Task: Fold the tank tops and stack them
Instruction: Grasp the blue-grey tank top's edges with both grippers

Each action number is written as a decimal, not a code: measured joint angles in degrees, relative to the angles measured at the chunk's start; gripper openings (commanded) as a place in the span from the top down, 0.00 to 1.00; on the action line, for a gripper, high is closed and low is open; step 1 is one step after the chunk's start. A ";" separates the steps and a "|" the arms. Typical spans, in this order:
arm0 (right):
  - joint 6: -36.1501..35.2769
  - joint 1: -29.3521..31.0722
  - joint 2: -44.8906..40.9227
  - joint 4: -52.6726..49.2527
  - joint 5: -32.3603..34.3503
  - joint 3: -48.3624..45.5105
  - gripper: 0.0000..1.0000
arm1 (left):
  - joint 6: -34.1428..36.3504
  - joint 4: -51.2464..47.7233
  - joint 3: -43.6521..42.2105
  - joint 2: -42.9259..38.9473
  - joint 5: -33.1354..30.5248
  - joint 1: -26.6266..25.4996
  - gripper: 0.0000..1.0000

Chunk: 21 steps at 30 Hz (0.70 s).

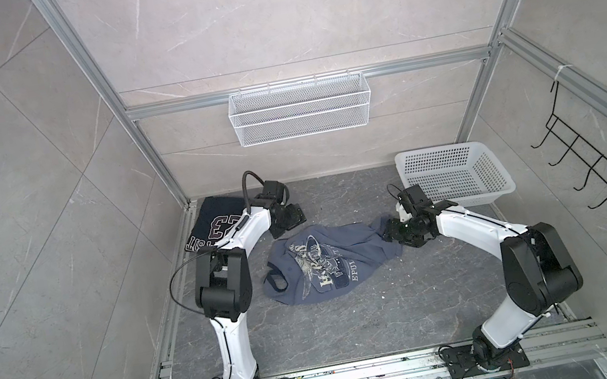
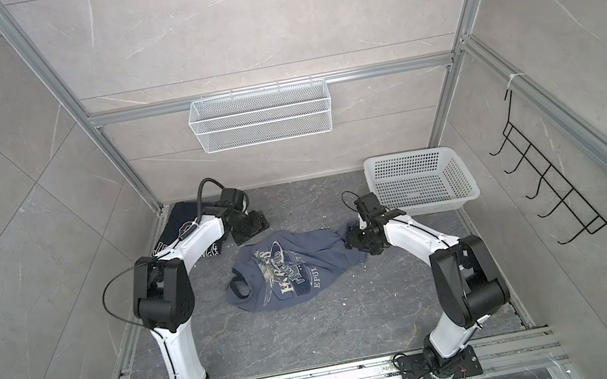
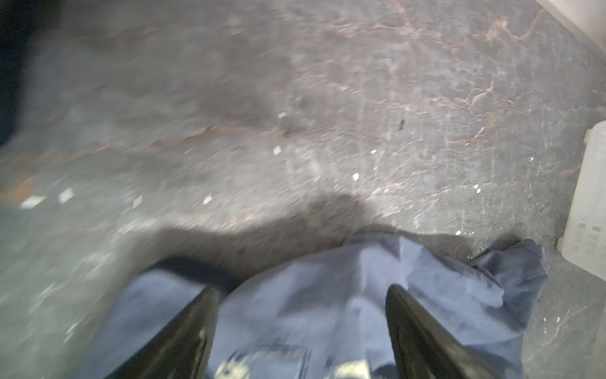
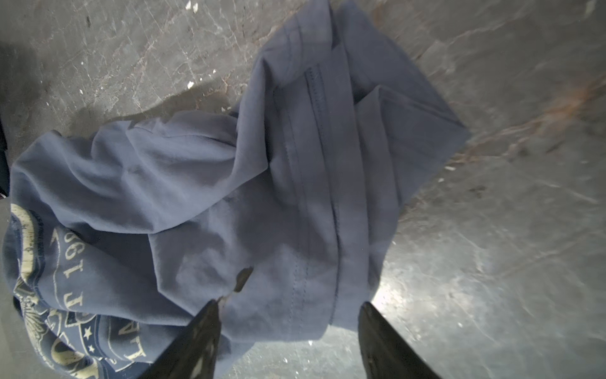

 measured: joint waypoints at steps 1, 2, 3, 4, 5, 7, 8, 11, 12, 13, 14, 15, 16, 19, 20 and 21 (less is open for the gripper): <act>0.13 0.00 0.31 0.39 -0.44 0.00 0.33 | 0.44 -0.98 2.40 1.81 0.63 -0.42 0.17; 0.26 0.00 0.61 0.74 -1.05 -0.02 0.33 | 0.96 -1.90 4.87 3.74 1.36 -0.81 0.18; 0.35 0.00 0.79 1.01 -1.51 -0.02 0.34 | 1.36 -3.04 6.95 5.42 1.57 -1.14 0.18; 0.35 0.00 1.05 1.36 -1.92 -0.02 0.34 | 1.73 -4.24 9.49 7.39 1.90 -1.44 0.19; 0.35 0.00 1.31 1.57 -2.21 -0.02 0.34 | 2.03 -5.25 11.74 9.29 2.16 -1.77 0.19; 0.35 0.00 1.81 1.84 -2.38 -0.02 0.35 | 2.45 -7.28 15.43 12.68 2.45 -2.29 0.21; 0.33 0.00 2.08 1.86 -2.38 -0.02 0.35 | 2.71 -8.22 16.81 14.16 2.47 -2.51 0.22; 0.31 0.00 3.02 1.86 -2.54 -0.02 0.34 | 3.37 -11.26 19.58 17.70 2.62 -3.17 0.26; 0.28 0.00 3.43 1.81 -2.82 0.00 0.34 | 3.52 -11.72 20.22 17.92 2.73 -3.32 0.29; 0.28 0.00 3.98 1.79 -3.19 0.09 0.36 | 3.72 -12.31 20.63 17.99 2.69 -3.48 0.32; 0.26 0.00 4.79 1.79 -3.67 0.24 0.38 | 3.89 -12.98 20.76 18.03 2.71 -3.61 0.36; 0.20 -0.02 5.44 1.84 -4.09 0.26 0.41 | 4.02 -13.49 20.76 18.08 2.82 -3.72 0.39; 0.09 0.00 6.08 1.79 -4.50 0.26 0.44 | 4.20 -14.14 20.76 18.21 2.89 -3.76 0.45; 0.07 -0.02 6.60 1.75 -4.98 0.26 0.59 | 4.44 -14.88 20.61 18.29 2.93 -3.87 0.60; 0.07 -0.02 6.58 1.77 -5.09 0.28 0.66 | 4.50 -14.91 20.48 18.29 2.93 -3.89 0.65; 0.11 0.00 6.58 1.75 -5.05 0.39 0.74 | 4.59 -14.86 20.26 18.29 2.93 -3.91 0.71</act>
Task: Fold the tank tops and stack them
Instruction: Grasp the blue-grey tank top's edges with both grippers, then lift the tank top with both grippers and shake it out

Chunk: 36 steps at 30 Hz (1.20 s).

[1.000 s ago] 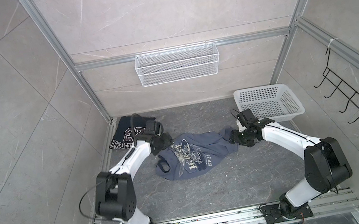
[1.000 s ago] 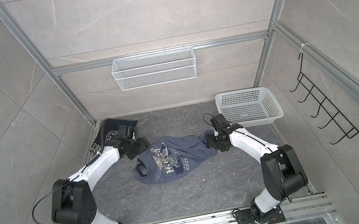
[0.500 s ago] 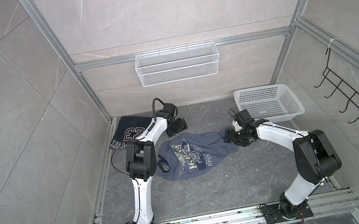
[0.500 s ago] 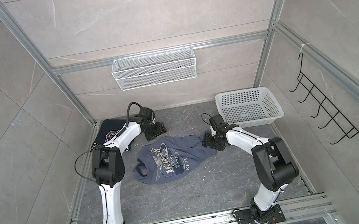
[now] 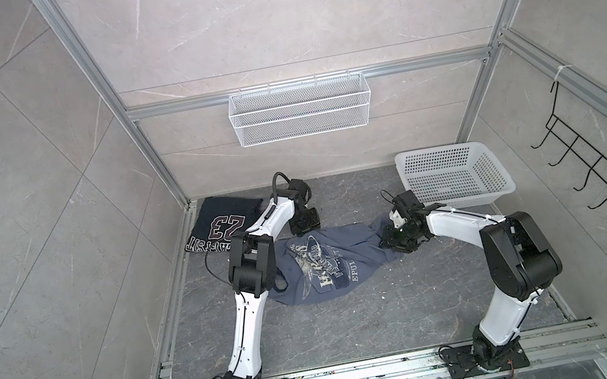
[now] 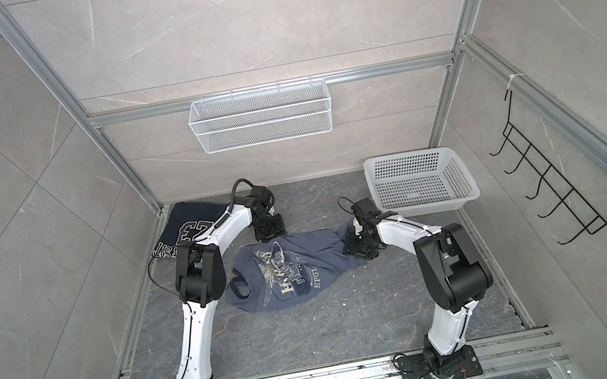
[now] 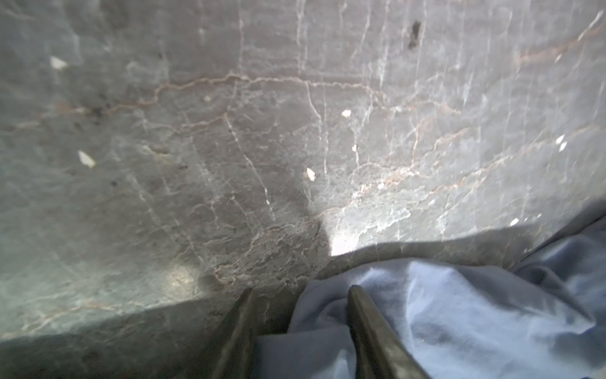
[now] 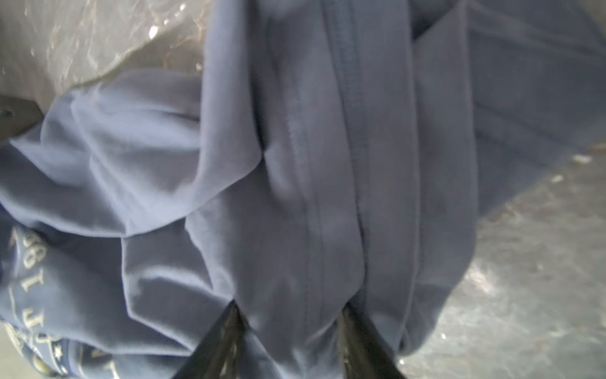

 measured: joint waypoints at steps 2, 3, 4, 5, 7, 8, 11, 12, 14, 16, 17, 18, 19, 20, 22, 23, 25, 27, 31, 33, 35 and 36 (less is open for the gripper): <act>-0.22 0.00 -0.07 -0.04 0.15 0.09 0.87 | 0.07 0.24 -0.79 -0.28 0.09 -0.07 0.82; -0.39 0.00 -0.26 -0.20 0.37 0.15 0.92 | 0.13 0.42 -1.57 -0.79 0.00 -0.09 0.86; -0.57 0.00 -0.52 -0.42 0.63 0.24 0.94 | 0.13 0.50 -2.49 -1.51 -0.02 -0.09 0.89; -0.85 -0.02 -1.01 -0.85 1.07 0.42 0.97 | 0.15 0.50 -3.41 -2.47 -0.09 -0.09 0.93; -1.27 0.00 -2.36 -1.79 2.10 1.07 1.00 | 0.15 0.66 -5.01 -4.83 -0.46 -0.09 0.99; -1.38 0.00 -3.13 -2.21 2.62 1.49 1.00 | 0.15 0.90 -5.66 -6.14 -0.61 -0.09 1.00; -1.77 0.00 -6.58 -3.93 4.70 3.26 1.00 | 0.11 2.71 -8.79 -12.00 -2.05 -0.09 1.00; -2.01 0.00 -8.07 -4.50 5.55 3.98 1.00 | 0.11 3.56 -10.03 -14.58 -2.54 -0.09 1.00; -2.64 0.00 -10.80 -5.62 7.06 5.42 1.00 | 0.11 5.01 -12.07 -19.50 -3.82 -0.09 1.00; -2.95 0.00 -12.87 -7.10 8.22 7.48 1.00 | 0.13 6.05 -12.90 -23.78 -5.31 -0.09 1.00; -3.06 0.00 -13.57 -7.85 8.63 8.85 1.00 | 0.22 6.51 -12.92 -25.94 -6.38 -0.09 1.00; -3.28 0.00 -14.01 -8.52 8.98 10.60 1.00 | 0.55 6.88 -12.70 -27.69 -7.21 -0.09 1.00; -3.50 0.00 -14.10 -9.31 9.27 12.61 1.00 | 1.03 7.10 -12.02 -29.07 -8.15 -0.09 1.00; -3.74 0.00 -14.08 -10.10 9.68 14.73 1.00 | 1.64 7.06 -10.71 -29.97 -9.03 -0.07 1.00; -4.20 0.00 -13.42 -12.48 10.58 21.55 1.00 | 3.41 6.91 -5.35 -30.27 -11.02 0.11 1.00; -4.55 0.00 -12.83 -13.51 11.10 25.38 1.00 | 4.37 6.93 -2.51 -30.05 -11.80 0.26 1.00; -5.46 0.00 -11.19 -14.01 12.61 34.56 1.00 | 6.78 6.27 5.79 -29.11 -13.42 0.98 1.00; -6.58 0.00 -9.81 -13.51 13.84 42.80 1.00 | 9.33 6.14 14.95 -27.91 -14.27 1.88 1.00; -9.16 0.07 -6.10 -13.35 14.71 58.99 1.00 | 14.40 8.35 27.41 -27.96 -14.29 2.86 1.00; -10.23 0.15 -5.44 -12.90 14.51 63.32 1.00 | 16.20 11.43 25.75 -30.95 -13.79 2.78 1.00; -10.73 0.22 -6.78 -12.02 13.81 62.58 1.00 | 17.20 15.91 16.44 -37.38 -12.81 2.60 1.00; -10.86 0.22 -8.20 -11.08 13.27 60.11 1.00 | 17.40 18.14 9.73 -41.59 -12.07 2.60 1.00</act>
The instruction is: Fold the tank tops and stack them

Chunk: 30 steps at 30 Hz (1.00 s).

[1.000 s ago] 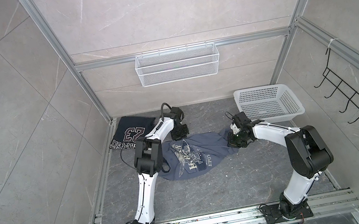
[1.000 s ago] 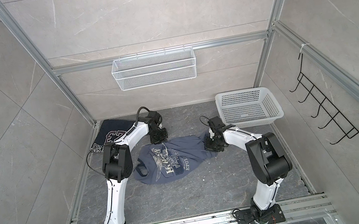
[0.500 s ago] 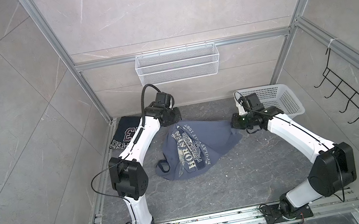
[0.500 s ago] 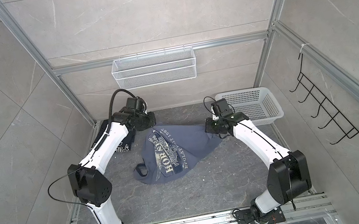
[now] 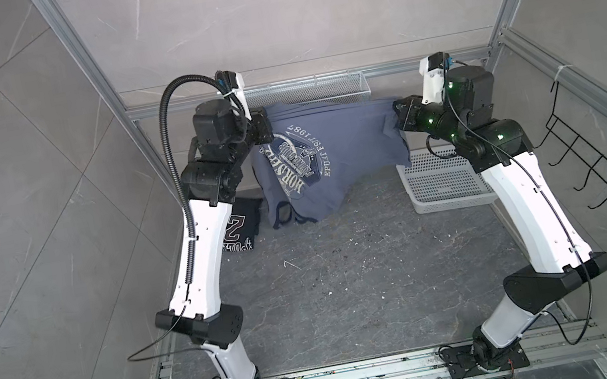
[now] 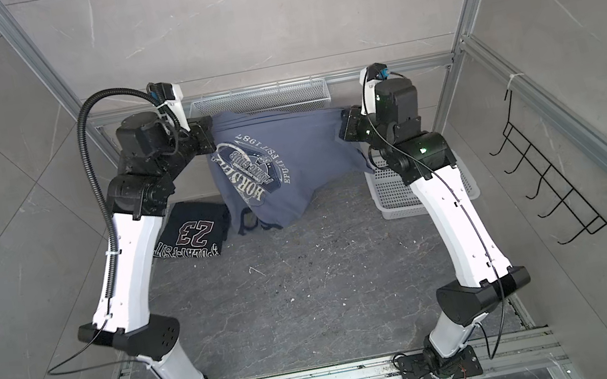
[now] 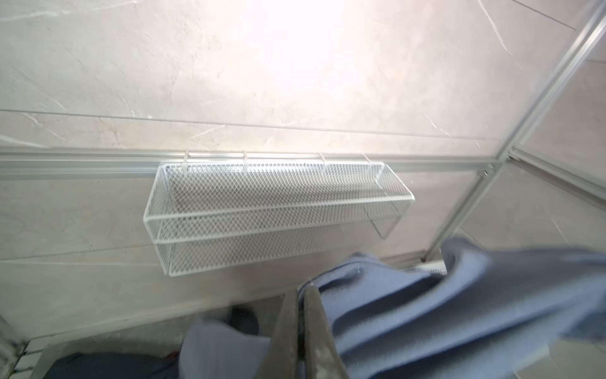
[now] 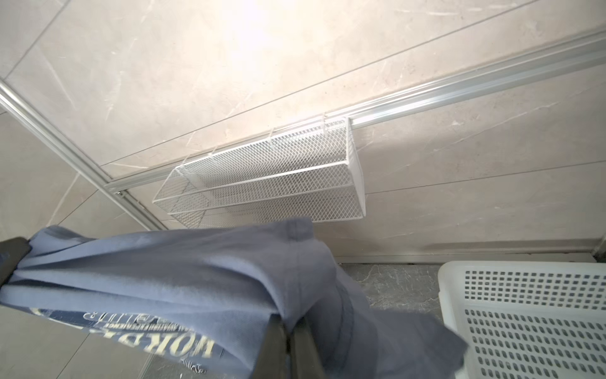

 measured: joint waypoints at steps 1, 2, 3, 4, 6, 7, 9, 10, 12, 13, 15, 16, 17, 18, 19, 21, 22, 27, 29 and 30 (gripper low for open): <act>0.00 0.02 -2.14 1.03 -0.70 -4.11 1.00 | 0.02 2.25 -6.78 -4.04 0.94 0.00 1.00; 0.04 0.02 -4.02 1.84 -1.31 -8.15 1.00 | -0.02 3.87 -12.70 -7.52 1.77 -0.04 1.00; 0.13 0.04 -6.43 2.78 -2.19 -13.44 1.00 | -0.13 5.86 -20.15 -11.82 2.75 -0.24 1.00; 0.46 0.07 -8.52 3.69 -3.17 -18.47 1.00 | -0.48 7.37 -26.71 -15.52 3.30 -0.68 1.00; 1.36 0.07 -12.79 5.84 -5.46 -29.83 1.00 | -1.40 10.05 -39.23 -22.14 4.22 -2.10 1.00; 1.99 0.07 -14.69 6.49 -6.84 -35.89 0.99 | -2.16 11.26 -45.90 -25.27 4.50 -3.15 0.95; 3.04 0.63 -16.92 7.74 -8.81 -46.18 0.93 | -4.44 12.96 -57.79 -30.01 4.94 -5.27 0.86; 3.48 1.09 -17.51 8.37 -9.55 -51.19 0.83 | -6.16 14.01 -64.32 -31.82 5.38 -6.43 0.81; 4.31 2.34 -17.68 8.85 -10.99 -60.46 0.55 | -9.33 14.69 -74.64 -33.24 5.75 -8.11 0.67; 4.59 2.97 -17.59 8.94 -11.54 -65.33 0.46 | -11.56 14.47 -79.95 -33.27 5.88 -8.98 0.59; 5.09 3.63 -17.57 7.80 -12.46 -72.19 0.40 | -14.53 12.35 -87.27 -33.11 5.95 -9.99 0.48; 5.31 3.69 -17.57 6.71 -12.52 -74.42 0.39 | -16.35 10.32 -89.92 -33.33 5.73 -10.32 0.42; 5.44 3.69 -17.64 5.79 -12.41 -75.73 0.38 | -17.73 8.09 -91.45 -33.77 5.49 -10.51 0.34; 5.49 3.65 -17.77 4.70 -12.15 -76.43 0.38 | -18.71 5.95 -92.02 -34.60 4.81 -10.56 0.28; 5.51 3.56 -18.14 3.96 -11.67 -76.48 0.38 | -19.91 4.09 -91.80 -35.89 3.76 -10.54 0.26; 5.53 3.21 -19.30 3.69 -10.82 -75.97 0.38 | -21.18 1.64 -89.24 -37.55 2.27 -9.68 0.26; 5.68 2.84 -19.65 3.41 -10.49 -75.17 0.38 | -21.62 0.63 -86.53 -37.13 2.14 -8.83 0.26; 7.41 0.24 -16.68 3.61 -9.38 -69.40 0.39 | -22.16 0.15 -70.86 -23.39 1.86 -5.77 0.35; 8.17 -0.37 -15.26 4.31 -9.14 -68.85 0.39 | -22.23 -0.13 -65.77 -15.78 1.51 -5.62 0.37; 8.44 -0.57 -14.62 4.39 -8.94 -68.85 0.39 | -22.25 -0.90 -63.93 -12.50 1.20 -5.62 0.38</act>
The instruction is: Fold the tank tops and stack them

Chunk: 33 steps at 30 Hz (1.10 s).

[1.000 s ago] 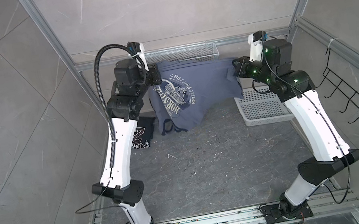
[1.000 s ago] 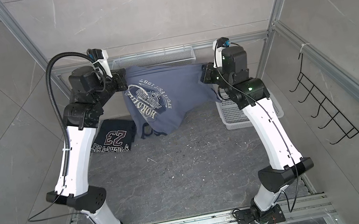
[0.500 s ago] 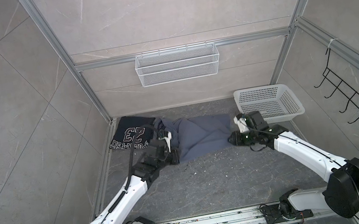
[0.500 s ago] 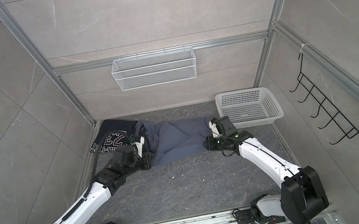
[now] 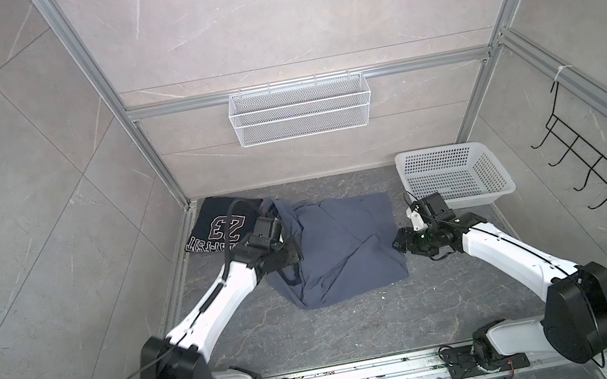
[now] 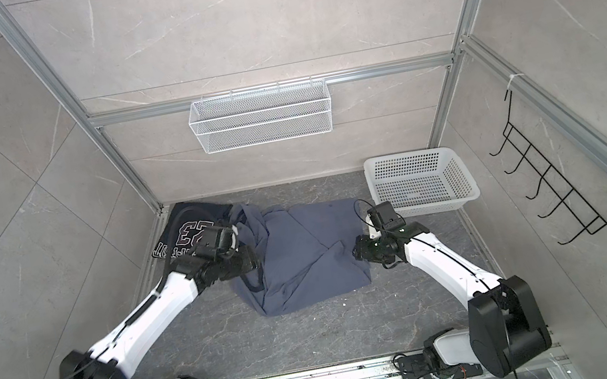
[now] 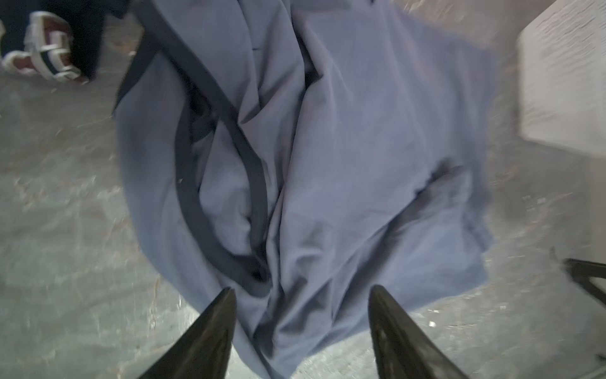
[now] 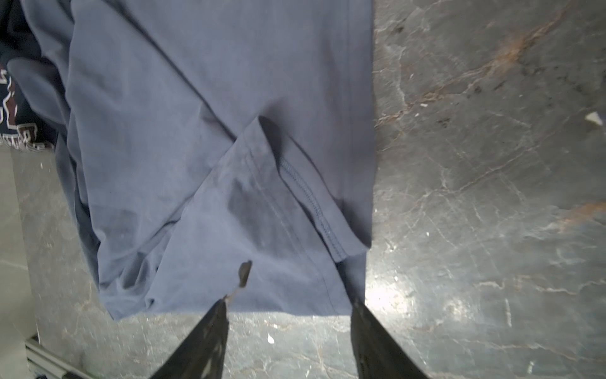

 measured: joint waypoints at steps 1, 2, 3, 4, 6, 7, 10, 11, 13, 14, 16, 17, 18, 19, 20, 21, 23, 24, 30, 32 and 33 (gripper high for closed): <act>0.26 -0.17 0.59 -0.07 0.24 0.00 0.39 | -0.04 -0.55 1.42 3.08 -0.22 0.00 0.38; 0.31 -0.31 1.03 -0.09 0.39 0.00 0.39 | -0.11 -1.07 2.05 5.07 -0.35 0.00 0.38; 0.52 -0.39 1.42 -0.02 0.46 0.00 0.39 | -0.22 -1.62 2.14 6.80 -0.37 -0.02 0.38; 0.52 -0.44 1.77 0.09 0.57 -0.04 0.39 | -0.24 -2.54 2.01 7.87 -0.35 -0.02 0.38; 0.52 -0.48 2.38 0.31 0.52 -0.20 0.40 | -0.22 -3.96 1.51 8.94 -0.24 0.00 0.40; 0.52 -0.46 2.80 0.44 0.44 -0.37 0.40 | -0.17 -4.39 1.27 9.16 -0.15 0.00 0.40; 0.48 -0.46 4.04 0.87 0.35 -1.42 0.40 | 0.13 -5.03 0.55 9.46 0.87 0.00 0.42; 0.48 -0.46 4.24 0.94 0.35 -1.81 0.40 | 0.22 -5.03 0.44 9.79 1.38 0.00 0.44; 0.48 -0.46 4.48 0.94 0.37 -2.67 0.40 | 0.35 -4.92 0.42 11.47 2.08 0.00 0.48; 0.48 -0.46 4.50 0.92 0.37 -2.89 0.40 | 0.42 -4.87 0.42 12.41 2.40 0.00 0.51; 0.48 -0.46 4.50 1.05 0.39 -3.17 0.40 | 0.50 -4.79 0.24 14.67 2.93 -0.02 0.57; 0.48 -0.46 4.50 1.14 0.39 -3.28 0.40 | 0.50 -4.79 0.09 15.47 3.06 -0.02 0.60; 0.48 -0.48 4.50 1.14 0.44 -3.39 0.40 | 0.55 -4.85 -0.02 16.04 3.10 -0.02 0.63; 0.48 -0.46 4.50 1.29 0.66 -3.58 0.40 | 0.50 -4.96 -0.11 16.50 3.13 -0.02 0.66; 0.48 -0.46 4.50 1.31 0.83 -3.74 0.40 | 0.52 -5.01 -0.13 16.63 3.19 0.00 0.70; 0.50 -0.46 4.50 1.33 1.07 -3.91 0.40 | 0.50 -4.98 -0.13 16.63 3.21 0.00 0.72; 0.48 -0.46 4.50 1.31 1.68 -4.02 0.40 | 0.48 -4.72 -0.20 16.33 3.28 -0.02 0.77; 0.48 -0.46 4.59 1.36 1.97 -4.02 0.40 | 0.50 -4.44 -0.44 16.06 3.30 -0.02 0.80; 0.46 -0.46 6.38 2.01 2.40 -4.02 0.44 | 0.02 -2.84 -4.09 10.78 3.34 0.00 0.95; 0.44 -0.46 7.06 2.23 1.90 -4.04 0.46 | -0.20 -2.27 -5.29 8.04 3.28 0.00 0.97; 0.31 -0.46 7.30 2.45 1.53 -4.04 0.46 | -0.28 -1.97 -5.77 6.80 3.26 -0.02 0.98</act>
